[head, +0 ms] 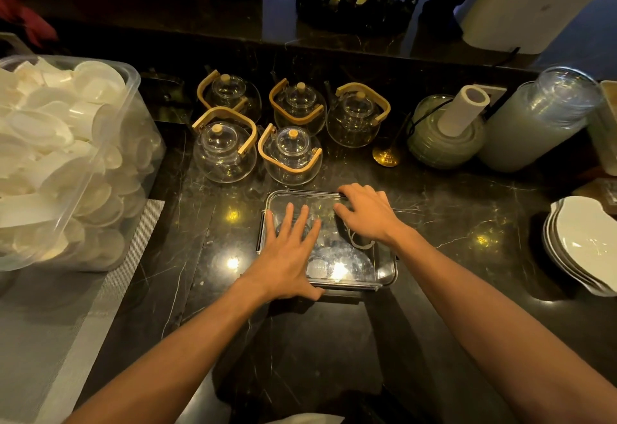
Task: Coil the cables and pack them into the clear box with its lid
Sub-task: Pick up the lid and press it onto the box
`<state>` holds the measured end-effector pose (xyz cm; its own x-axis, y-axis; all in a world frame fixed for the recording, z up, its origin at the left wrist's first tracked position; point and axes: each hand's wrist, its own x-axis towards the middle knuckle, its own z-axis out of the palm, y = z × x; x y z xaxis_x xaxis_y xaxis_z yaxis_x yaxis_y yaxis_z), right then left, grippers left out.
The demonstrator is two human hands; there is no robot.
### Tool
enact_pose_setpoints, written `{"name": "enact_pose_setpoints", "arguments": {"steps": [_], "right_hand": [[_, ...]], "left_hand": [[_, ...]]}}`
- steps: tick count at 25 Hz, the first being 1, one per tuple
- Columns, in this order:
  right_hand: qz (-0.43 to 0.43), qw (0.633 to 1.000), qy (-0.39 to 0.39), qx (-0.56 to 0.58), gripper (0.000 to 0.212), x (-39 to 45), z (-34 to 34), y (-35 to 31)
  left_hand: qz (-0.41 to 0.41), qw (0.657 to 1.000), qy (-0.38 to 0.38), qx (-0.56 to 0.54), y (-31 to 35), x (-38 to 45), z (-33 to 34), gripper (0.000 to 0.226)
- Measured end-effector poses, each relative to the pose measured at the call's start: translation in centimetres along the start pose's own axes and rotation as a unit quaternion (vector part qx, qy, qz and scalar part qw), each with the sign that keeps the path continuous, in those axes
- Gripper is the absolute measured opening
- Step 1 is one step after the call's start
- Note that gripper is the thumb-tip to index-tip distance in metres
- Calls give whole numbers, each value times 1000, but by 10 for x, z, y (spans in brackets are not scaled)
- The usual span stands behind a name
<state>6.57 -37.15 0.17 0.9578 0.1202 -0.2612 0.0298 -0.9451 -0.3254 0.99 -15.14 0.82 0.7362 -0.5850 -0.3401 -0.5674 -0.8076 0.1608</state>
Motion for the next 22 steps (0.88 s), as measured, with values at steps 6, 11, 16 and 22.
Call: {"name": "enact_pose_setpoints", "arguments": {"steps": [6,11,16,22], "right_hand": [[-4,1000,18,-13,49,-4,5,0],[-16,999,37,-26,51,-12,8,0],[-5,998,46,-34,56,-17,7,-4],[11,997,58,-42,50,-30,-5,-8]], "left_hand": [[8,1000,5,-9,-2,-1,2,134],[7,1000,-7,-9,-3,-2,-5,133],[-6,999,-37,0,0,0,-17,136],[-30,999,7,-31,-8,18,-54,79]]}}
